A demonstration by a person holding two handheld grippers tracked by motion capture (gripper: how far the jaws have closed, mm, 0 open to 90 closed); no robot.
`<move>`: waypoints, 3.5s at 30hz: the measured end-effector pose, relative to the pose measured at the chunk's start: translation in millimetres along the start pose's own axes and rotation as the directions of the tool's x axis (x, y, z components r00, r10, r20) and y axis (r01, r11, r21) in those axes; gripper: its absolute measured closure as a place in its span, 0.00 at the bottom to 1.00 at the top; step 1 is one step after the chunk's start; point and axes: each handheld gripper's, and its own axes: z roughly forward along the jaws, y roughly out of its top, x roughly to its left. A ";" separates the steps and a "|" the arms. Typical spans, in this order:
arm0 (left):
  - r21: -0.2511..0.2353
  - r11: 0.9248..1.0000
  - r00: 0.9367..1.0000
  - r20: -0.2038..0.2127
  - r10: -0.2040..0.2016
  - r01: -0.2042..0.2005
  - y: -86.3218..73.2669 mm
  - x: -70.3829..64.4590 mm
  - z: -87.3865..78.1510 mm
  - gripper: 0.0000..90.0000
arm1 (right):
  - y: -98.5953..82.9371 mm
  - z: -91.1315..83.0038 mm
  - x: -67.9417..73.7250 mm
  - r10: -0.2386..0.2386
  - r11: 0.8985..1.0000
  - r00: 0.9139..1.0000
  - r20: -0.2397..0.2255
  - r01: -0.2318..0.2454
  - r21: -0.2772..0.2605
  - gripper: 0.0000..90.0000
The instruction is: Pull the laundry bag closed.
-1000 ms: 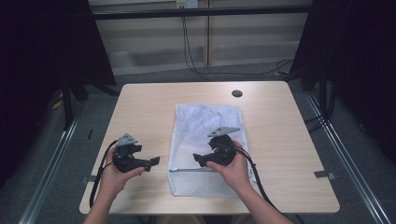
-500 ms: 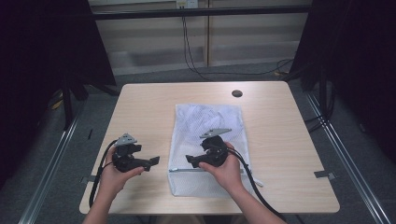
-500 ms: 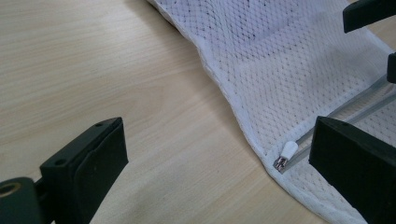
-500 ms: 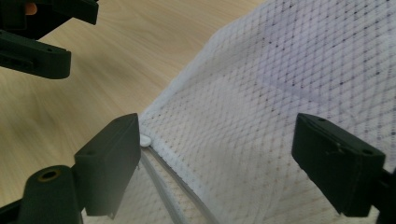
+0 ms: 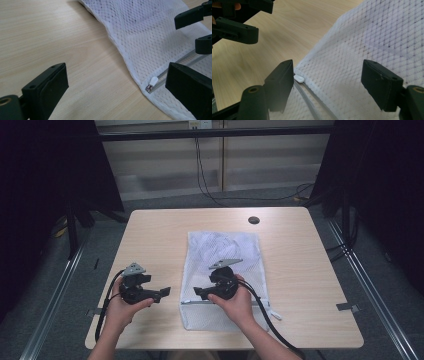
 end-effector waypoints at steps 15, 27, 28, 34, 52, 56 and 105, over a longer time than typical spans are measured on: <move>-0.006 1.000 1.000 -0.004 -0.010 0.010 -0.2 0.4 -0.8 0.05 | -1.0 7.6 5.7 -0.004 1.000 1.000 -0.025 0.004 0.008 0.40; -0.005 1.000 1.000 0.003 -0.018 0.018 -0.4 1.4 -0.5 0.05 | -2.2 17.2 10.6 0.018 0.999 0.999 -0.048 -0.017 0.038 0.44; -0.005 1.000 1.000 0.003 -0.018 0.018 -0.4 1.4 -0.5 0.05 | -2.2 17.2 10.6 0.018 0.999 0.999 -0.048 -0.017 0.038 0.44; -0.004 1.000 1.000 -0.001 -0.019 0.019 -0.6 1.7 -0.9 0.05 | -3.0 20.8 12.4 0.047 0.998 0.997 -0.054 -0.045 0.046 0.46; 0.000 1.000 1.000 0.004 -0.016 0.016 -1.2 1.3 -0.5 0.05 | -6.0 31.0 17.1 0.167 0.985 0.980 -0.108 -0.162 0.054 0.61; 0.001 1.000 1.000 0.006 -0.017 0.017 -1.0 2.2 -1.2 0.05 | -7.4 34.3 19.2 0.189 0.981 0.976 -0.108 -0.182 0.071 0.69; 0.003 1.000 1.000 -0.002 -0.016 0.016 -2.1 5.0 -1.4 0.05 | -17.1 56.2 25.1 0.318 0.943 0.938 -0.138 -0.299 0.144 0.88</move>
